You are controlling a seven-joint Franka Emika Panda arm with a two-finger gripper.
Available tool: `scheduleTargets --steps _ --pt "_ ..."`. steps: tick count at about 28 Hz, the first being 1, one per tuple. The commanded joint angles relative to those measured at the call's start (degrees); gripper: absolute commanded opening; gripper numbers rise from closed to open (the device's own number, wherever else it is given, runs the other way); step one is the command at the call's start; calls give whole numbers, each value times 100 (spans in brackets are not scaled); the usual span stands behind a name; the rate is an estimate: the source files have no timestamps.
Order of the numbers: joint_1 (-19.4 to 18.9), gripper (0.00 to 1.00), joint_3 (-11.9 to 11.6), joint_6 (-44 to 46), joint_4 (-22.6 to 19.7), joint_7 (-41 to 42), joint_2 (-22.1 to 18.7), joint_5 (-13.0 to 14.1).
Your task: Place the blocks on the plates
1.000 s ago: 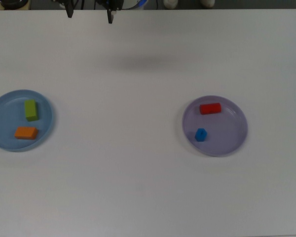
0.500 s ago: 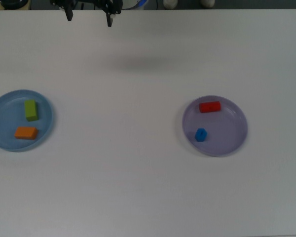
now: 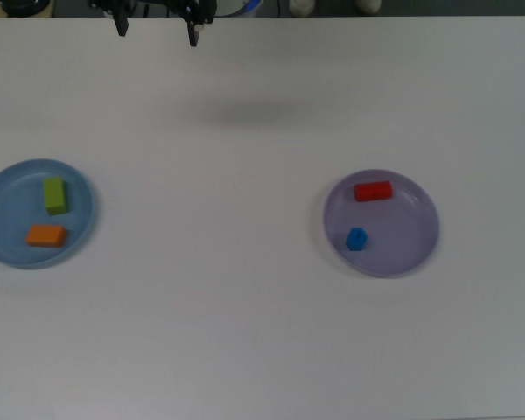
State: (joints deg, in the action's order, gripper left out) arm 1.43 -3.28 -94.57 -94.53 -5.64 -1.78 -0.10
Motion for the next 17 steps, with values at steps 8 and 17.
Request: scheduleTargets --steps 8,17 --pt "67 100 -15 9 13 652 -24 45" --pt "50 100 -6 9 5 644 2 45"
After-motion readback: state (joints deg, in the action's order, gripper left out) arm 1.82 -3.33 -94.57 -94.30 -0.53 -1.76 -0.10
